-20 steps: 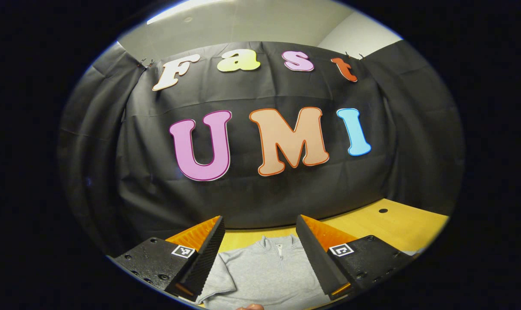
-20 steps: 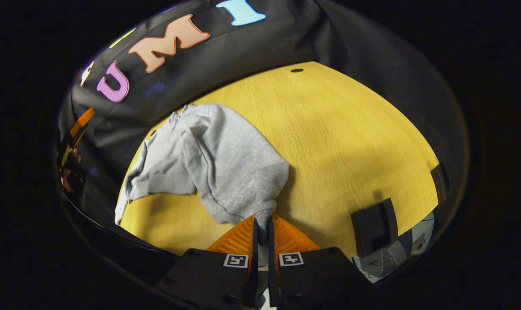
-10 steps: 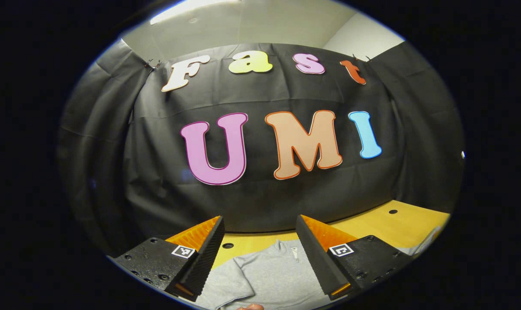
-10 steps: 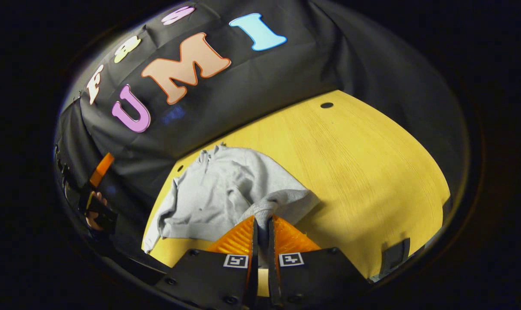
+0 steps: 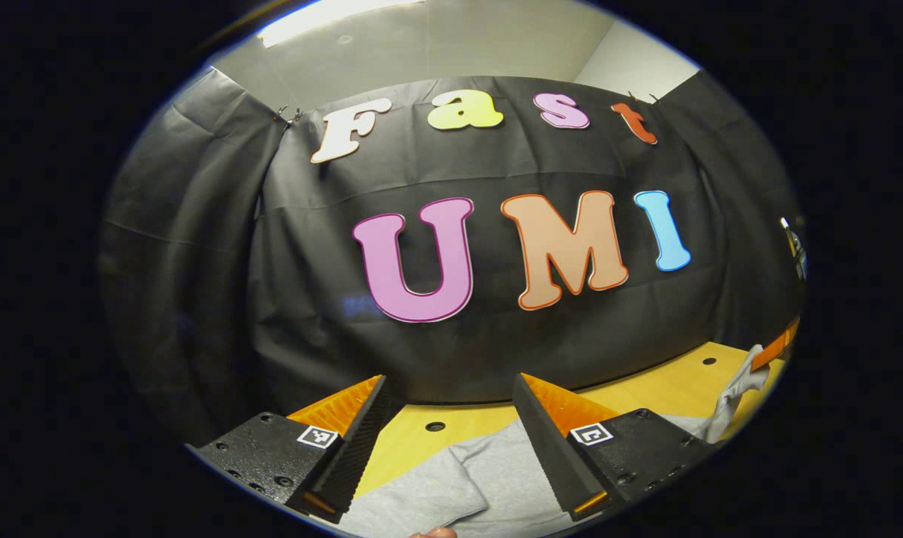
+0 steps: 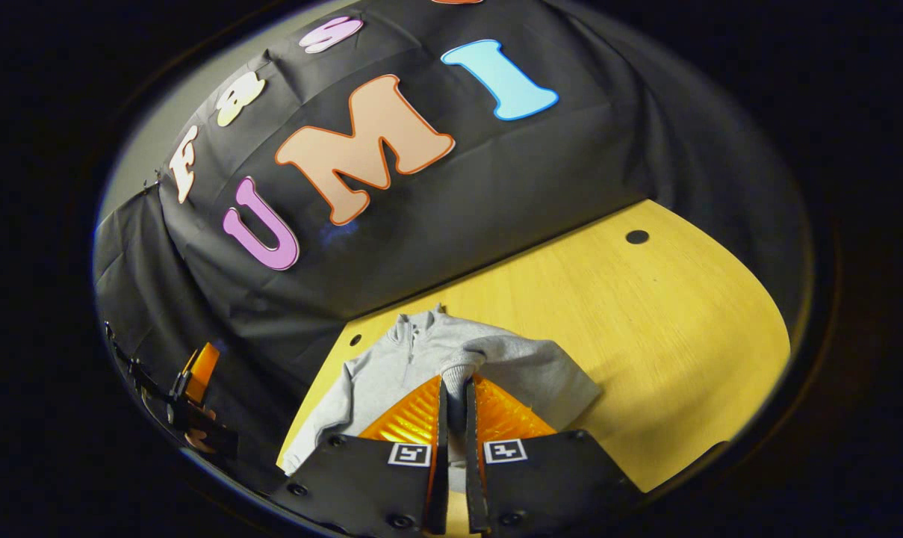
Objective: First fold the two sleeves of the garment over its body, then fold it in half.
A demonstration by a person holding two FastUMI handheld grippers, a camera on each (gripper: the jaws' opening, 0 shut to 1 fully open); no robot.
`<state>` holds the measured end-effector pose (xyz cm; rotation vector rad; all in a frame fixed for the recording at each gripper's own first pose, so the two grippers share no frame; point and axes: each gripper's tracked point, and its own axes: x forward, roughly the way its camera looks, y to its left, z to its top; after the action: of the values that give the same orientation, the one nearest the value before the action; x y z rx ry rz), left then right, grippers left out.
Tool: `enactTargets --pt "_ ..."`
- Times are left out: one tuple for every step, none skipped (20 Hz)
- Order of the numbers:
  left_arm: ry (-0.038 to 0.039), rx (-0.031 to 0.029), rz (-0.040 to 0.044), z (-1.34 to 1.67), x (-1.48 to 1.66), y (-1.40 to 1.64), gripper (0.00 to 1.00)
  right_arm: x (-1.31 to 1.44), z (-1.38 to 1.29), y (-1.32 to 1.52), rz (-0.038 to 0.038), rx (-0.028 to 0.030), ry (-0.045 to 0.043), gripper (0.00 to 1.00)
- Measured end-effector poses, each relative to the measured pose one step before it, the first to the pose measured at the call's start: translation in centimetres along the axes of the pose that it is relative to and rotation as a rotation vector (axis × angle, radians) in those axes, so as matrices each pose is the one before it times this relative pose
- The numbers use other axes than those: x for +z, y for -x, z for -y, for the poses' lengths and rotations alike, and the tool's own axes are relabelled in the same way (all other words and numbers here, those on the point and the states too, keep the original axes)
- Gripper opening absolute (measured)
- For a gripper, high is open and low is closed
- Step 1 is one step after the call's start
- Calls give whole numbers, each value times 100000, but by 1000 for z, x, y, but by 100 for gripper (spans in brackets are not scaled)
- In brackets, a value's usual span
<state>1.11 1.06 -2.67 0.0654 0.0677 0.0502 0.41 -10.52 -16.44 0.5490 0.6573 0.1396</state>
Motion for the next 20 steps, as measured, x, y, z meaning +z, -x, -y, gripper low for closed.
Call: enactTargets --pt "-243 1128 -167 -735 -71 179 93 494 -858 -998 436 1309 311 12" --pt "-146 1072 -90 -696 -61 123 93 278 -792 -680 132 1208 310 12" --pt "-207 1081 -416 -617 -169 43 96 502 -928 -816 345 1289 510 12" --pt "-1 1109 -384 -674 -171 -1 96 476 -773 -712 174 1036 705 12" --pt "219 1112 -429 -632 -271 89 96 453 -957 -896 -52 1495 600 12" --pt "222 1360 -458 -651 -174 45 96 154 -989 -813 -106 1471 495 11" --pt "298 1290 -520 -687 -248 7 96 257 -905 -774 -141 1491 480 12" --pt "260 1306 -499 -611 -135 73 97 148 -787 -718 -192 1329 384 11" --pt "70 1136 -372 -709 -298 285 96 -62 -968 -827 -861 1690 253 12" --pt "49 1002 -217 -540 -89 80 96 -218 -851 -954 -865 1076 225 12" --pt "-16 891 -97 -558 -158 48 100 -167 -855 -913 -523 1350 157 12" --pt "-279 985 -421 -524 -166 76 97 -412 -888 -870 -905 1602 19 12" --pt "-356 1039 -349 -651 -227 160 97 -474 -1078 -974 -1142 1425 330 12" --pt "-259 1175 -205 -634 -187 95 96 -484 -855 -959 -1182 1268 918 12" --pt "-68 1223 -498 -760 -247 33 96 -482 -814 -953 -1043 852 1268 12" --pt "164 1237 -755 -668 -352 46 99 -380 -832 -918 -1013 1039 996 12" --pt "266 1261 -927 -646 -353 28 99 -311 -964 -799 -1003 1404 757 12" --pt "296 1130 -858 -650 -291 40 99 -282 -864 -890 -857 1050 880 12" --pt "177 997 -614 -534 -312 105 96 -246 -758 -893 -852 940 1078 12" --pt "-50 976 -479 -635 -231 8 96 -238 -623 -774 -896 849 880 12"
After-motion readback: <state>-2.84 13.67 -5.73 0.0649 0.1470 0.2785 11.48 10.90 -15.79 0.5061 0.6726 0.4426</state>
